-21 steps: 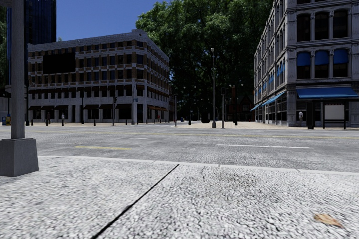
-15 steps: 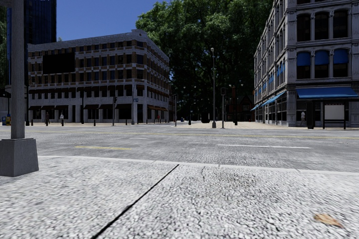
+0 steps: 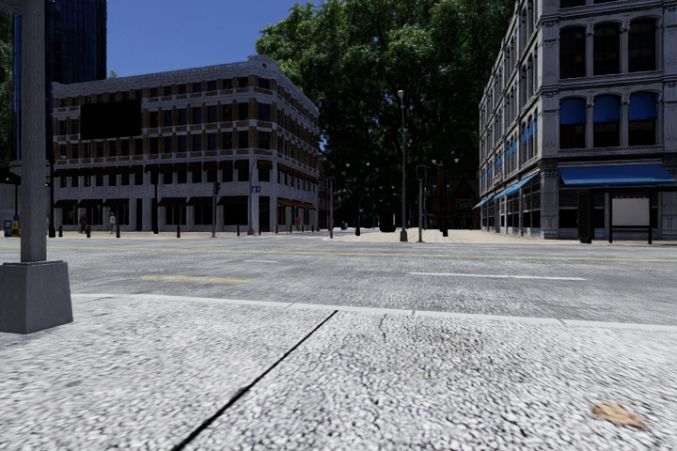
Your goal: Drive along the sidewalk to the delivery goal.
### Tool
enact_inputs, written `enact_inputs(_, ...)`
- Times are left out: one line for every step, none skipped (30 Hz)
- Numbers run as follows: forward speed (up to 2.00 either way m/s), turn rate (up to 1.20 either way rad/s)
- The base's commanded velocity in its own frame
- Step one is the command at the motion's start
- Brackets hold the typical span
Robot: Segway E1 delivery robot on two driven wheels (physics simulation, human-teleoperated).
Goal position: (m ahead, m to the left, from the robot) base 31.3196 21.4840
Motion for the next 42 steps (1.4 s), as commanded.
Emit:
enact_inputs(0.00,0.00)
enact_inputs(0.00,0.00)
enact_inputs(0.00,0.00)
enact_inputs(0.00,0.00)
enact_inputs(0.00,0.00)
enact_inputs(0.00,0.00)
enact_inputs(0.00,0.00)
enact_inputs(0.00,0.00)
enact_inputs(0.00,0.00)
enact_inputs(0.00,0.03)
enact_inputs(0.00,0.03)
enact_inputs(0.07,0.14)
enact_inputs(0.44,0.23)
enact_inputs(0.74,0.27)
enact_inputs(0.74,0.27)
enact_inputs(1.02,0.28)
enact_inputs(1.17,0.28)
enact_inputs(1.22,0.28)
enact_inputs(1.22,0.28)
enact_inputs(1.22,0.28)
enact_inputs(1.01,0.55)
enact_inputs(1.02,0.56)
enact_inputs(1.02,0.57)
enact_inputs(1.02,0.58)
enact_inputs(1.03,0.58)
enact_inputs(1.03,0.58)
enact_inputs(1.04,0.58)
enact_inputs(1.04,0.59)
enact_inputs(1.05,0.59)
enact_inputs(1.05,0.59)
enact_inputs(1.06,0.62)
enact_inputs(1.06,0.65)
enact_inputs(1.06,0.68)
enact_inputs(1.06,0.71)
enact_inputs(1.06,0.71)
enact_inputs(1.06,0.72)
enact_inputs(1.06,0.72)
enact_inputs(1.06,0.76)
enact_inputs(1.06,0.81)
enact_inputs(1.06,0.81)
enact_inputs(1.06,0.83)
enact_inputs(1.06,0.83)
